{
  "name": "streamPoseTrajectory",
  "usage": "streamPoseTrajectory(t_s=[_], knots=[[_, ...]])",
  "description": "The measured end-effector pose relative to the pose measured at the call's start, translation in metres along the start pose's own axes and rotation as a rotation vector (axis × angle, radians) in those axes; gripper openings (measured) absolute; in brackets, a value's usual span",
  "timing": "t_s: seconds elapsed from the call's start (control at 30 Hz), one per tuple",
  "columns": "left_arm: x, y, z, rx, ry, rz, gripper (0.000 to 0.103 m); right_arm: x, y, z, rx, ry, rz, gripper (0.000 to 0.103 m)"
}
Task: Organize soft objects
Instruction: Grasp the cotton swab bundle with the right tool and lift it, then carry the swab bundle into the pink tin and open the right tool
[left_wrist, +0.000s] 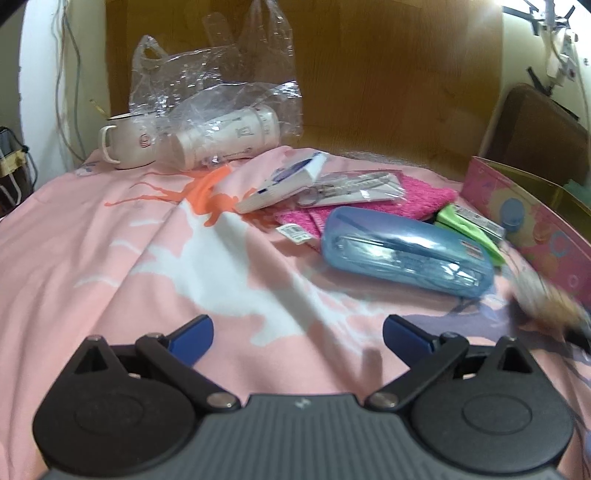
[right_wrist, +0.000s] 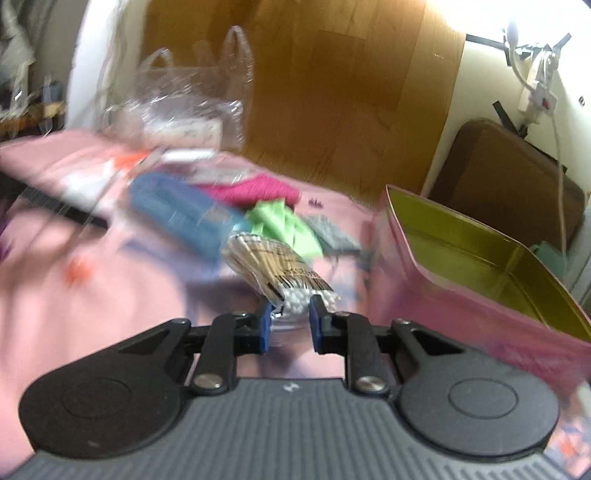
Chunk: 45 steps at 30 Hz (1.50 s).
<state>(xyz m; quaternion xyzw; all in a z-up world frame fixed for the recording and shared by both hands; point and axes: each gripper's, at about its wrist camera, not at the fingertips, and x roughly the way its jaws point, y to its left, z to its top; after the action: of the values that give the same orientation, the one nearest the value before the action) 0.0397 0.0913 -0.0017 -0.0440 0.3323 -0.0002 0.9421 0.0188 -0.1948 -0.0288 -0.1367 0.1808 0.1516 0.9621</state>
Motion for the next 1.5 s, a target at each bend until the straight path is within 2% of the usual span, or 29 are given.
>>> streamPoseTrajectory(t_s=[0.1,0.17,0.2,0.23,0.27,0.37,0.5,0.57,0.6,0.63,0.73,0.83,0.97,1.03,1.17,1.33,1.43,1.5], knots=[[-0.002,-0.002,-0.001,0.017,-0.002,-0.033,0.094,-0.034,-0.002,-0.028,-0.089,0.020,-0.015,0.027],[-0.004,-0.006,-0.002,0.042,0.000,-0.057,0.090,-0.054,-0.010,-0.044,-0.070,0.035,-0.006,0.030],[-0.006,-0.011,-0.004,0.061,0.003,-0.071,0.087,-0.062,-0.016,-0.048,-0.034,0.035,0.007,0.041],[-0.009,-0.017,-0.005,0.072,0.008,-0.097,0.086,-0.068,-0.022,-0.051,0.011,0.040,0.029,0.047],[-0.011,-0.023,-0.006,0.072,0.017,-0.139,0.084,-0.072,-0.029,-0.054,0.066,0.044,0.061,0.054],[-0.020,-0.049,-0.007,0.095,0.053,-0.303,0.074,-0.072,-0.043,-0.055,0.213,0.042,0.143,0.054],[-0.024,-0.092,-0.009,0.139,0.152,-0.543,0.060,-0.057,-0.043,-0.051,0.279,0.034,0.178,0.054],[-0.022,-0.109,-0.011,0.146,0.212,-0.615,0.056,-0.047,-0.042,-0.052,0.303,0.046,0.179,0.053],[-0.019,-0.117,-0.014,0.153,0.236,-0.628,0.049,-0.046,-0.042,-0.052,0.306,0.032,0.184,0.044],[-0.020,-0.125,-0.016,0.170,0.223,-0.624,0.047,-0.045,-0.041,-0.051,0.303,0.027,0.190,0.040],[-0.021,-0.145,-0.020,0.222,0.214,-0.639,0.047,-0.053,-0.042,-0.052,0.307,-0.001,0.162,0.034],[-0.031,-0.156,-0.017,0.262,0.175,-0.621,0.047,-0.067,-0.053,-0.047,0.320,-0.072,0.128,0.034],[-0.052,-0.170,0.009,0.294,0.075,-0.663,0.047,-0.076,-0.080,-0.030,0.321,-0.175,0.051,0.034],[-0.054,-0.182,0.025,0.297,0.035,-0.677,0.047,-0.068,-0.097,-0.022,0.335,-0.195,0.010,0.034],[-0.036,-0.217,0.057,0.294,-0.015,-0.679,0.047,-0.037,-0.137,-0.012,0.421,-0.193,-0.054,0.034],[0.013,-0.258,0.082,0.255,0.004,-0.630,0.049,-0.004,-0.156,-0.009,0.477,-0.129,-0.152,0.041],[0.027,-0.262,0.079,0.232,0.046,-0.598,0.050,-0.022,-0.147,-0.013,0.492,-0.181,-0.138,0.043],[0.020,-0.244,0.075,0.206,0.033,-0.627,0.051,-0.034,-0.135,-0.014,0.479,-0.218,-0.123,0.044]])
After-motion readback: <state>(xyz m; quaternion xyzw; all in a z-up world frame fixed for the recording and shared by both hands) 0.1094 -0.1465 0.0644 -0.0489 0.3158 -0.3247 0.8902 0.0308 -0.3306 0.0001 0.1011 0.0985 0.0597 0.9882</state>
